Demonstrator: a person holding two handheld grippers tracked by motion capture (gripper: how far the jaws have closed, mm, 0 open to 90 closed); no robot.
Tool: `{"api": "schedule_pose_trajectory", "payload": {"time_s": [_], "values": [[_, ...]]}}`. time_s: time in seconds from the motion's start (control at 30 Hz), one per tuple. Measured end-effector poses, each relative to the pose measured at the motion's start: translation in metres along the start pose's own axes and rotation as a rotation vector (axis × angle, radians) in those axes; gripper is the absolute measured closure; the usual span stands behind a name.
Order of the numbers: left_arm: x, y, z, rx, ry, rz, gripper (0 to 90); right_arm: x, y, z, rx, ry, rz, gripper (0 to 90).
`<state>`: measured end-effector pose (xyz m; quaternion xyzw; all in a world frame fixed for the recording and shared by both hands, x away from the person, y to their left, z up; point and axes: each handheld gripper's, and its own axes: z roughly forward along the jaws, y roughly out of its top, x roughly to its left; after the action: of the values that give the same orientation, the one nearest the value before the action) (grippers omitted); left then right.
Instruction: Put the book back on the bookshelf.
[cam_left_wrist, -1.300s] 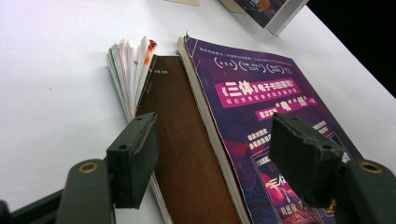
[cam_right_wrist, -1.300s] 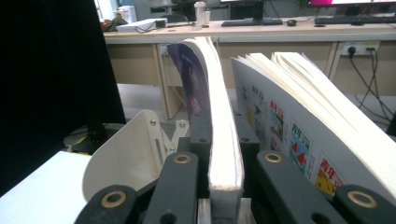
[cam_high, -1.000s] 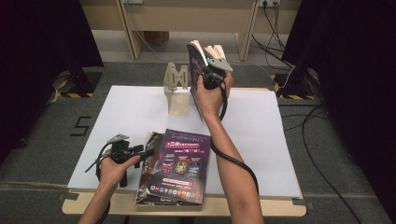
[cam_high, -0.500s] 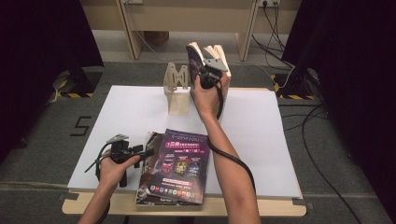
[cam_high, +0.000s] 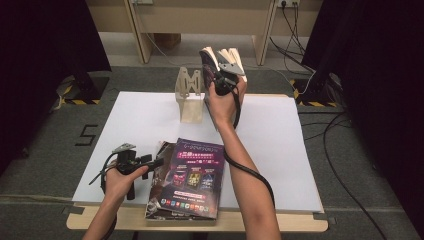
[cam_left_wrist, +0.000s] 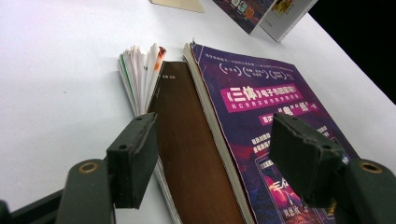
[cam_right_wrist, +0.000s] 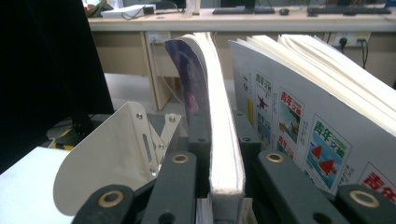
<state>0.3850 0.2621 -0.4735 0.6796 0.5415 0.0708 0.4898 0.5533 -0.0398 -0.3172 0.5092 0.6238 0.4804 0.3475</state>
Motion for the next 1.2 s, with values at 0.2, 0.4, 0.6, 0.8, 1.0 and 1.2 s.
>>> {"api": "schedule_pose_trajectory", "payload": {"time_s": [0.2, 0.4, 0.6, 0.8, 1.0, 1.2], "values": [[-0.001, 0.000, 0.000, -0.001, -0.002, 0.003, 31.9, -0.003, 0.003, -0.007, 0.019, 0.005, 0.010, 79.2], [-0.002, 0.000, 0.001, 0.000, -0.005, 0.005, 31.9, -0.008, 0.005, -0.013, 0.040, 0.027, 0.030, 77.8], [-0.002, -0.001, 0.001, 0.003, -0.003, 0.003, 31.9, -0.011, 0.007, -0.012, 0.082, 0.047, 0.052, 77.8], [-0.001, 0.000, 0.001, 0.001, -0.002, 0.002, 31.9, -0.008, 0.008, -0.009, 0.106, 0.030, 0.017, 82.2], [-0.001, 0.000, 0.000, -0.001, -0.003, 0.001, 31.9, -0.004, 0.006, -0.008, 0.083, 0.018, 0.002, 83.2], [0.000, 0.000, 0.000, 0.001, 0.001, 0.000, 31.9, -0.001, 0.002, -0.009, 0.028, 0.004, 0.008, 83.4]]}}
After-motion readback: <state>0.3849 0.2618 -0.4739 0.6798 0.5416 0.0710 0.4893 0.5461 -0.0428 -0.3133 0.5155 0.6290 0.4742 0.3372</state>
